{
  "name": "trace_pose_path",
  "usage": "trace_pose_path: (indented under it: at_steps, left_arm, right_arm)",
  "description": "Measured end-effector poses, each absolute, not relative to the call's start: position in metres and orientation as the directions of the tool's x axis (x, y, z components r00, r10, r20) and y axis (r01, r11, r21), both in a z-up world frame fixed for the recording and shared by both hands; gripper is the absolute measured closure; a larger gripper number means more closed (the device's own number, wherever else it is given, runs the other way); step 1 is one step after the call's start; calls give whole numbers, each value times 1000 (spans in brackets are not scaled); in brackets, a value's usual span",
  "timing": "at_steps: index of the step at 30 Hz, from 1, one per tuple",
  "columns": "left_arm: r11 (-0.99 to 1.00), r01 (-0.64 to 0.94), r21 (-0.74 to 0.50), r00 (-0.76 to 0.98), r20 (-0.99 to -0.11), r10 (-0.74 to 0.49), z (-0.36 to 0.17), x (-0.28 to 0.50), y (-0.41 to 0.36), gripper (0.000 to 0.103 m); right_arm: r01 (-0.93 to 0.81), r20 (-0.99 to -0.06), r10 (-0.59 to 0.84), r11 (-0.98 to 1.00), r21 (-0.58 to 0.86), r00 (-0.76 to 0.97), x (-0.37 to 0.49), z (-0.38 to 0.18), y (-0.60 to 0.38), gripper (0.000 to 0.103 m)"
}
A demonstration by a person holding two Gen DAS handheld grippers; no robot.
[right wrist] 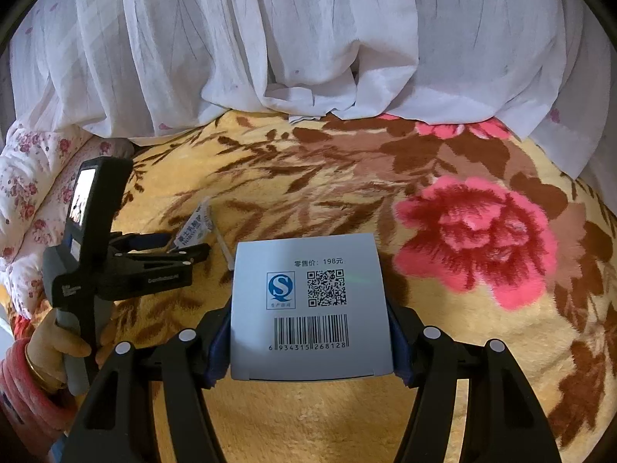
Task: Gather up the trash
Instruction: 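Grasp the white medicine box with the right tool while the left tool grasps the white sachet, then carry the sachet and white box to the orange bucket and release both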
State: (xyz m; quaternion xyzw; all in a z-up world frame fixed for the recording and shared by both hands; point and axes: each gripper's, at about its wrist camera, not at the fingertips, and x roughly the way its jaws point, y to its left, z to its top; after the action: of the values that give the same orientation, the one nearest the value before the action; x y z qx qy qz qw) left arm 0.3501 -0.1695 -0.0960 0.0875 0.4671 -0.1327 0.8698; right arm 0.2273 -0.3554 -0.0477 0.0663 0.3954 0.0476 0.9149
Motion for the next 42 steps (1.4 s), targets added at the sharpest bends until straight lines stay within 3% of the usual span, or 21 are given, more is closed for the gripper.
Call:
trace_pose_path:
  at_steps: [3,6,19,35,42]
  left_arm:
    - [946,322,23,532,-831,-162,-93,347,-171,77]
    - [944,329,12,529,-831,-173,-92,343,-171,83]
    - [945,327,23,540,-825,-166,-80,299,-149,86]
    - [934,356,17,586,-783,-209,-39,168,-94,86]
    - [919,393,30,575,-788,-220,-45,101,-77,86]
  right_arm:
    - [-35,-718,140,987,159,682,227,-48,-353,39]
    - [-35,-718,138,987,157,682,227,-47,-353,39]
    - [-38,-711,131,989,146,691,208,-36,-349,39]
    - [-138,-692,167,986,98,703,111,-11,-293,40]
    - [-191,-703,201,977,94,682,52,-19,-268,39]
